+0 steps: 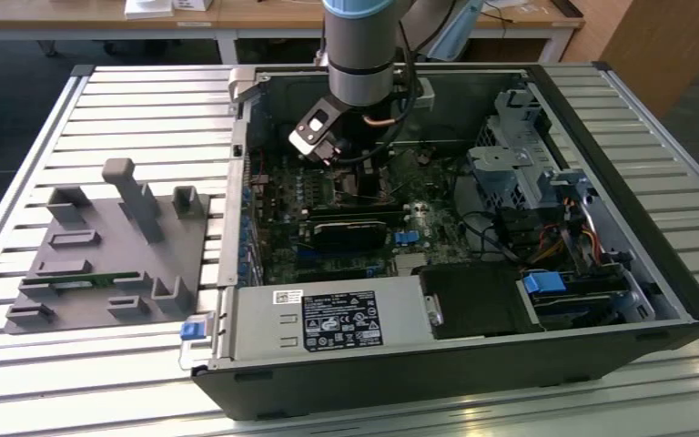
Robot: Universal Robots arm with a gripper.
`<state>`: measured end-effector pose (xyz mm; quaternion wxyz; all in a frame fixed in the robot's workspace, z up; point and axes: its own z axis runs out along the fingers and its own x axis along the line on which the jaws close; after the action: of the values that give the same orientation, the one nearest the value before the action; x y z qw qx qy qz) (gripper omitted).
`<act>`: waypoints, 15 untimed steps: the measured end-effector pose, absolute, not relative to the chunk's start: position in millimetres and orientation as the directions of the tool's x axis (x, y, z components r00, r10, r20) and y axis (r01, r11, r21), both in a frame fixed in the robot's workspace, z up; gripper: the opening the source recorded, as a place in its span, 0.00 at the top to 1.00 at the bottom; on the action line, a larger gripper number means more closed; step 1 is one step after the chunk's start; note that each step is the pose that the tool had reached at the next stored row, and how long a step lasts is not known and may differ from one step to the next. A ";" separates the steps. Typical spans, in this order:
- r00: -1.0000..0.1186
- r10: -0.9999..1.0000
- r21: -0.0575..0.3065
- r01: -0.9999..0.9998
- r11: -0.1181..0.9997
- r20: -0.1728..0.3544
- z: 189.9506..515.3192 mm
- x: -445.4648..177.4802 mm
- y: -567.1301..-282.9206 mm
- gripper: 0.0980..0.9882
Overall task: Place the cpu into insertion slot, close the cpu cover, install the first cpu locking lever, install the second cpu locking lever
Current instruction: 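Place the cpu into insertion slot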
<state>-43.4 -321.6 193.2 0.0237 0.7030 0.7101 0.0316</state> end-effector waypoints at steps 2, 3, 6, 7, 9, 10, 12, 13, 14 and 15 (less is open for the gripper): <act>-0.010 1.000 0.078 0.997 0.010 0.011 196.0 -43.4 -321.6 0.41; -0.010 1.000 0.078 0.997 0.010 0.011 197.5 -43.4 -321.6 0.41; -0.010 1.000 0.077 0.997 0.009 0.011 201.9 -43.4 -321.6 0.43; -0.010 1.000 0.077 0.997 0.010 0.011 202.5 -43.4 -321.8 0.43; -0.010 1.000 0.075 0.997 0.010 0.011 203.2 -43.2 -322.4 0.56; -0.010 1.000 0.073 0.997 0.010 0.011 203.7 -42.9 -322.6 0.56; -0.010 1.000 0.070 0.998 0.010 0.011 204.6 -42.4 -322.7 0.70; -0.010 1.000 0.068 0.998 0.009 0.011 205.0 -42.4 -322.7 0.70; -0.010 1.000 0.068 0.998 0.009 0.011 205.3 -42.4 -322.7 0.76; -0.010 1.000 0.067 0.998 0.009 0.011 205.4 -42.4 -322.7 0.83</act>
<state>-42.4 -322.7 205.4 0.0197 0.7032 0.7101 0.0280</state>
